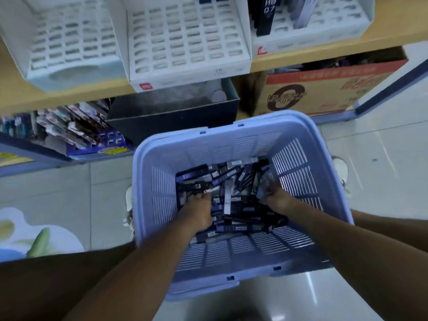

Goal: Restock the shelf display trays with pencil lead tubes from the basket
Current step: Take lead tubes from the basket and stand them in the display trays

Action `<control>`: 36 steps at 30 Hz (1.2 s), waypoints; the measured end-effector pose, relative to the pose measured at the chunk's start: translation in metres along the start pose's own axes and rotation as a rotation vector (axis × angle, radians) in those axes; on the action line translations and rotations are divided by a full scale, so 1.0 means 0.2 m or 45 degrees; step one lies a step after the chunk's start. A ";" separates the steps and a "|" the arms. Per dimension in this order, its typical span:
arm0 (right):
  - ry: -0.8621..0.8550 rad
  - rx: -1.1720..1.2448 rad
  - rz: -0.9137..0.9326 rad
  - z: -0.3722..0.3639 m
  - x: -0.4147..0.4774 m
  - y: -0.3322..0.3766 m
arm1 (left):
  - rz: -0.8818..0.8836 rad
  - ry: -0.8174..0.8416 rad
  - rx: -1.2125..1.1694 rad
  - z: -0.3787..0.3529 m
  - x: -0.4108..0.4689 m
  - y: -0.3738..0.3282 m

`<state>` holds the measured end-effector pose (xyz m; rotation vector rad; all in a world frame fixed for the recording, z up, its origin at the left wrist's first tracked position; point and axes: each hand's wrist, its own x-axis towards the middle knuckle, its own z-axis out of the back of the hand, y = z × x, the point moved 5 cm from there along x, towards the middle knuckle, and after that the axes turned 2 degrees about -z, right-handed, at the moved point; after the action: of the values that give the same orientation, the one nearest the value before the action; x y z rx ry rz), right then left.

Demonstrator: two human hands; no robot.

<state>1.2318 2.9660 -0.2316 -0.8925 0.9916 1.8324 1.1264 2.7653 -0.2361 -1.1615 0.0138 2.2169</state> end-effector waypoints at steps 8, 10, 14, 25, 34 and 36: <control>0.058 -0.428 0.115 -0.16 0.10 0.00 | 0.133 -0.084 -0.423 -0.07 0.03 0.06; 0.095 -0.452 0.128 -0.18 0.12 0.01 | 0.159 -0.104 -0.486 -0.04 0.06 0.08; 0.188 -0.493 0.191 -0.18 0.11 0.04 | 0.186 -0.068 -0.274 -0.05 0.06 0.10; 0.303 -0.480 0.253 -0.12 0.08 0.08 | 0.144 -0.207 -0.556 -0.02 0.04 0.09; 0.457 0.167 0.000 0.03 0.00 0.10 | 0.220 -0.168 -1.205 0.06 0.02 0.02; 0.417 0.501 -0.096 0.08 -0.04 0.10 | 0.299 -0.161 -1.623 0.09 -0.01 0.01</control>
<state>1.2145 2.9706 -0.2132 -0.9819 1.4418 1.3824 1.1122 2.7687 -0.2245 -1.6382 -1.5659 2.4648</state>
